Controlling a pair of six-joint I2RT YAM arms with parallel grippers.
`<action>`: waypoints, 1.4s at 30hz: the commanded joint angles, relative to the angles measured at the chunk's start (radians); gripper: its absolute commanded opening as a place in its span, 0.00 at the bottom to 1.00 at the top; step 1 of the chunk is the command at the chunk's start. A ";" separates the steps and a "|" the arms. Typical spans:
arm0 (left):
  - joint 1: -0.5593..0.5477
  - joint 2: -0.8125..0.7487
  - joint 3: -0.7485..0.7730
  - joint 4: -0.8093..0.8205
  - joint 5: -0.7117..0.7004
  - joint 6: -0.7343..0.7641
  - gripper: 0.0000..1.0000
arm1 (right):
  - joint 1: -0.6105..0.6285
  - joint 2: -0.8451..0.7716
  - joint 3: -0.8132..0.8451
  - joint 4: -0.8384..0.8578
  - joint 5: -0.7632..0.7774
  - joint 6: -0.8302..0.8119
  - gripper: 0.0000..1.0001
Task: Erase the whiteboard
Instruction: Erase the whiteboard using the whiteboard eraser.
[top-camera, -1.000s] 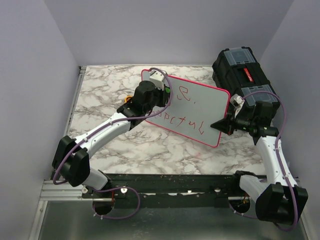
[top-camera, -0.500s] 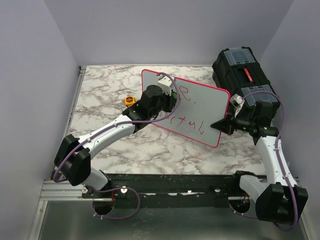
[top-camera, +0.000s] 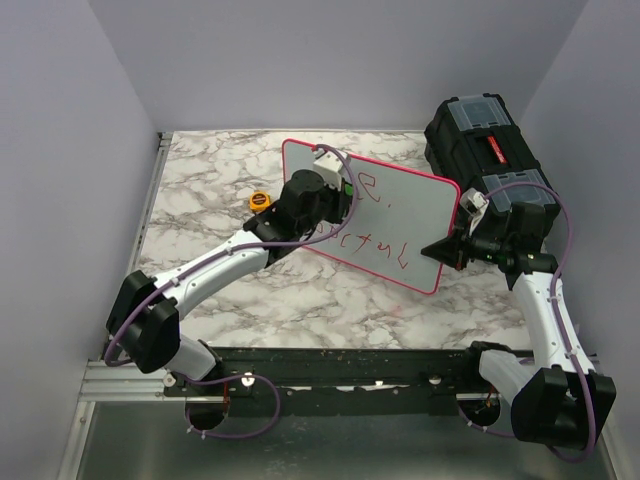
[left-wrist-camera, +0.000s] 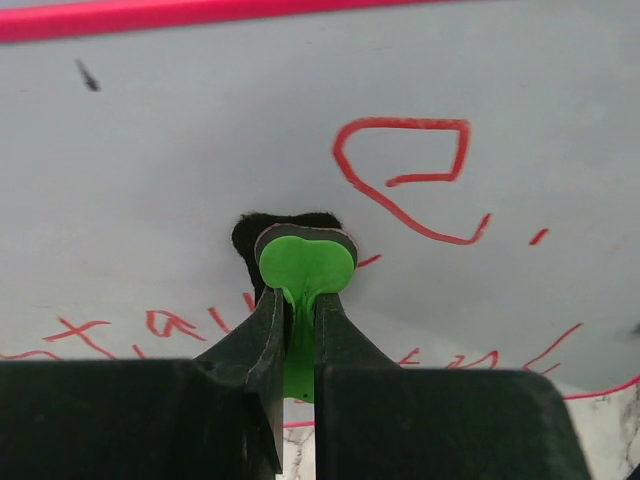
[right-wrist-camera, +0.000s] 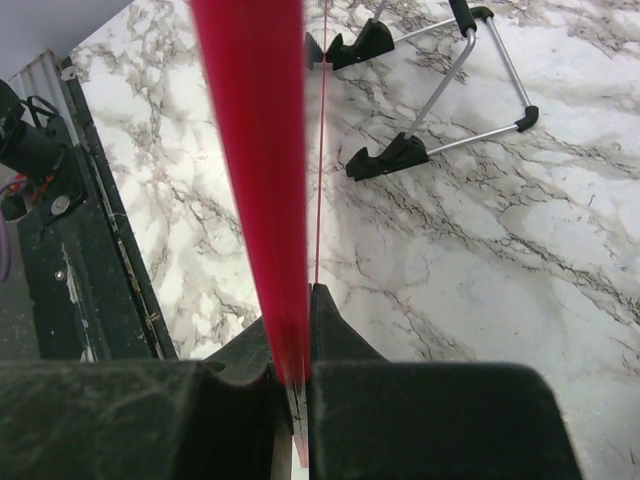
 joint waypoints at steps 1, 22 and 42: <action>-0.030 0.009 -0.005 0.019 -0.004 -0.010 0.00 | 0.004 -0.011 0.019 0.020 -0.058 -0.058 0.00; -0.047 -0.005 -0.046 0.051 0.004 -0.026 0.00 | 0.004 -0.009 0.019 0.020 -0.057 -0.058 0.01; -0.036 -0.035 -0.062 0.021 -0.022 -0.068 0.00 | 0.004 -0.021 0.023 0.014 -0.073 -0.061 0.01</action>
